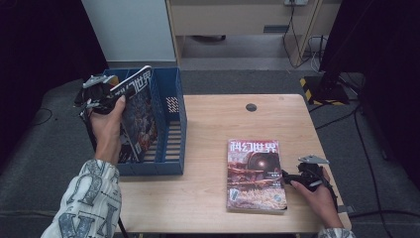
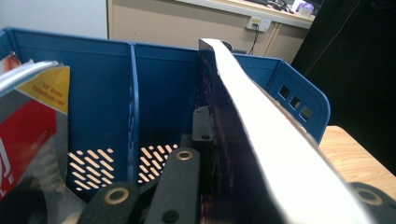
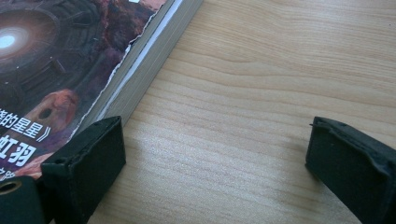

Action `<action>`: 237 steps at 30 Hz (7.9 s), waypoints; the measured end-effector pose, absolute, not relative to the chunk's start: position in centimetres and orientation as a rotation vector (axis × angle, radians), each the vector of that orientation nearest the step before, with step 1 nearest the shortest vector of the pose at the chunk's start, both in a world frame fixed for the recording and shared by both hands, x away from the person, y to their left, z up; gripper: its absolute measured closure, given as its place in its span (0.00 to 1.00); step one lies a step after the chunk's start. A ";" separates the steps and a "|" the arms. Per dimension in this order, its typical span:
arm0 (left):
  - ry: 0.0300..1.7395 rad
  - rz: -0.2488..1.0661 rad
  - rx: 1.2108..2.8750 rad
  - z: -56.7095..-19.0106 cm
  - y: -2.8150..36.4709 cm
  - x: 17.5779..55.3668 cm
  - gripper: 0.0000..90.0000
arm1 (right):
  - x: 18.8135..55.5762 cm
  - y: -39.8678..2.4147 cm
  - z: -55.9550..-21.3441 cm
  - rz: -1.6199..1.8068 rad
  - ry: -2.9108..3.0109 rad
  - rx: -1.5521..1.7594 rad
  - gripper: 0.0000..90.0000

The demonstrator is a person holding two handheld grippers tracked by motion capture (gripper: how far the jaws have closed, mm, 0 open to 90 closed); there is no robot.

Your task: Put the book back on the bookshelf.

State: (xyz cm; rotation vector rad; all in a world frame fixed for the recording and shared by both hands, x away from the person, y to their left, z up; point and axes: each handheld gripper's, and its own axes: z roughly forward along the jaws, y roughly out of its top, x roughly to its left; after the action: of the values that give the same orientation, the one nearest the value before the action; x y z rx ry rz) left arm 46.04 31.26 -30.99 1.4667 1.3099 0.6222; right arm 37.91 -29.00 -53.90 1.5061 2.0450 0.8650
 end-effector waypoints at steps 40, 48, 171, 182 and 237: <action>1.424 0.587 1.519 -33.8 33.5 44.4 0.90 | 37.9 -29.0 -53.9 0.864 2.048 1.504 0.06; 1.449 0.563 1.536 -33.9 34.4 44.0 0.90 | 37.9 -29.0 -53.9 0.864 2.049 1.504 0.06; 1.494 0.620 1.566 -32.7 33.1 47.2 0.90 | 37.8 -29.0 -53.9 0.862 2.046 1.507 0.06; 1.487 0.610 1.603 -32.5 33.2 47.0 0.79 | 37.8 -29.0 -53.9 0.862 2.047 1.508 0.06; 1.353 0.574 1.715 -34.1 32.6 43.3 0.22 | 37.8 -29.0 -53.9 0.860 2.048 1.503 0.06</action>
State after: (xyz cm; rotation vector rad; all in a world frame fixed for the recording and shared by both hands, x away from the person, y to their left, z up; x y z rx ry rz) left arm 43.26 32.57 -34.08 1.7148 1.3531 0.5738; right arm 37.79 -29.01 -53.89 1.5033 2.0478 0.8603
